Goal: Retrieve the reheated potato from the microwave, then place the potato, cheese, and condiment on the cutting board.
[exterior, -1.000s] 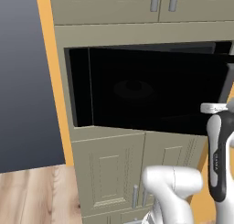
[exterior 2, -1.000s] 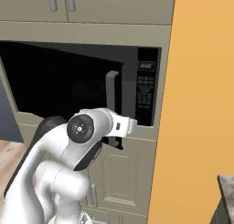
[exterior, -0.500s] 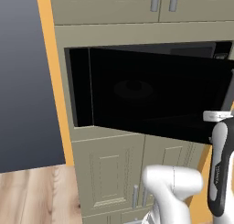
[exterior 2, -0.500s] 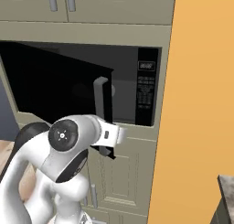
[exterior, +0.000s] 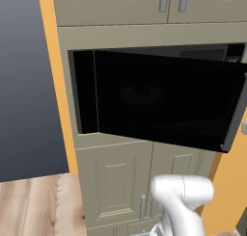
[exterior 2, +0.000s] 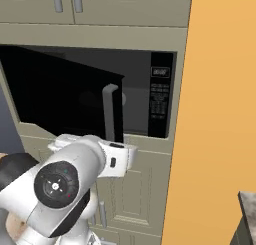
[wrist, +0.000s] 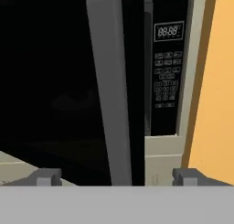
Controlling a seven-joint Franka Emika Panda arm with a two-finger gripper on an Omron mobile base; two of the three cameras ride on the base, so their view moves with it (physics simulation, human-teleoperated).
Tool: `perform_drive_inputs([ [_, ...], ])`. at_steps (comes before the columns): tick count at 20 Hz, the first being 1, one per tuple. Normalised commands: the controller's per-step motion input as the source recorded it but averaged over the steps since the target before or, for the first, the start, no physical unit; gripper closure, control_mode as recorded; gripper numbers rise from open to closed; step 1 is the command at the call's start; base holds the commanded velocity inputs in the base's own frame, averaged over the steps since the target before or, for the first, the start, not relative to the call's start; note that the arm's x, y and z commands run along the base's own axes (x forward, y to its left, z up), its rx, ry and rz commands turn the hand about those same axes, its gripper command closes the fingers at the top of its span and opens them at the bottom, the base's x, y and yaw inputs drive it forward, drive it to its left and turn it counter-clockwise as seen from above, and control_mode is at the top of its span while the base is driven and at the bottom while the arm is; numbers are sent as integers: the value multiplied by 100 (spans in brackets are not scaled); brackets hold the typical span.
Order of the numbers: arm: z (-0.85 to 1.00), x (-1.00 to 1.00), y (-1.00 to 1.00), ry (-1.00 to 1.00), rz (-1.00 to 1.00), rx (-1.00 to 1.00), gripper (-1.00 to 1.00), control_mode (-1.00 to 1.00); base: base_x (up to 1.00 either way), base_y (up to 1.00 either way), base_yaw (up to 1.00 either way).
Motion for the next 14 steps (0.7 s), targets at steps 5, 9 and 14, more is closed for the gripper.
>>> perform_drive_inputs([
  [5, 20, -20, -56, -1, 15, 7, -100, -100, 0, 0, 0],
  [9, 0, 40, -46, 2, 11, 23, -100, -100, 0, 0, 0],
  [14, 0, 68, -35, 8, 10, 35, -100, -100, 0, 0, 0],
])
